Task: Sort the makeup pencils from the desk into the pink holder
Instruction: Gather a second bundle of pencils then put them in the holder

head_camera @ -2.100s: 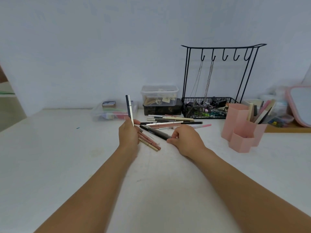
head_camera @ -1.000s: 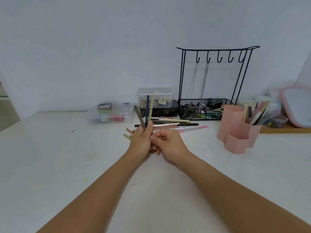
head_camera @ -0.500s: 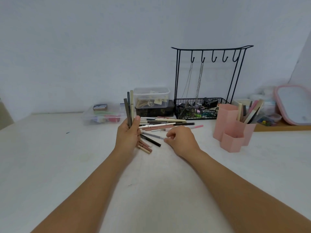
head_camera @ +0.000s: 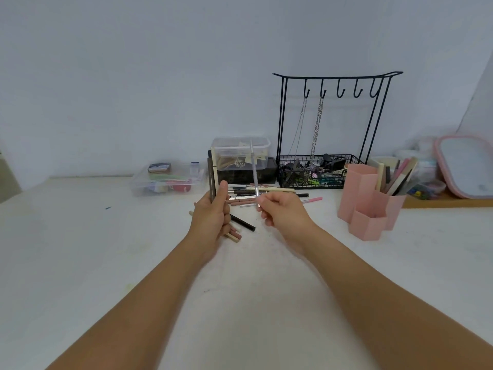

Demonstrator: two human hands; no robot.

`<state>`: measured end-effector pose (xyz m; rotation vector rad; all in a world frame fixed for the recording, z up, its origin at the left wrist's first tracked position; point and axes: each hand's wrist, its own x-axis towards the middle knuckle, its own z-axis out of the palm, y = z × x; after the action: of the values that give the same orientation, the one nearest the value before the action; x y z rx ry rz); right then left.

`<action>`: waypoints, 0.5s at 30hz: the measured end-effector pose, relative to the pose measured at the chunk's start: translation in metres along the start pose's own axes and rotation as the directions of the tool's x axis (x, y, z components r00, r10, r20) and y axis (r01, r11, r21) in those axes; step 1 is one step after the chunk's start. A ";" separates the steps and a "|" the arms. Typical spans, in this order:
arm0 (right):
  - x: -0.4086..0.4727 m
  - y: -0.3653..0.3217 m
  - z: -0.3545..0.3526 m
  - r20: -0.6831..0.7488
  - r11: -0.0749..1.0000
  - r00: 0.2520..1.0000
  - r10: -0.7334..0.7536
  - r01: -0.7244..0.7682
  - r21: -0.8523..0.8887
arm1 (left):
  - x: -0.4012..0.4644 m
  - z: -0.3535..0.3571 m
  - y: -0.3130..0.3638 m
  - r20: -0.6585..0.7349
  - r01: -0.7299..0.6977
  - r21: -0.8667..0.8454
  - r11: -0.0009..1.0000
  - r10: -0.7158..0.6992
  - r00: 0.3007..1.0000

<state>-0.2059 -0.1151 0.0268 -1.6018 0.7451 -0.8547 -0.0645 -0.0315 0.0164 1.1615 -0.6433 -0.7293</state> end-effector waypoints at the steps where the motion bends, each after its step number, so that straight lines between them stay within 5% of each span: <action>1: -0.004 -0.002 0.005 0.038 0.999 0.999 -0.015 0.013 0.035 | 0.000 0.000 -0.001 0.014 -0.023 0.003 1.000 0.023 1.000; 7: -0.019 -0.001 0.030 0.173 0.989 0.974 -0.146 0.141 0.042 | -0.004 0.004 -0.008 0.115 -0.108 0.044 0.993 0.102 0.988; 15: -0.014 0.011 0.031 0.212 0.984 0.961 -0.175 0.176 0.015 | -0.002 0.006 -0.014 0.058 -0.147 0.227 0.963 0.138 0.989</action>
<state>-0.1875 -0.0885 0.0104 -1.7503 0.4583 -0.7920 -0.0723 -0.0363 0.0045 1.2998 -0.8548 -0.5674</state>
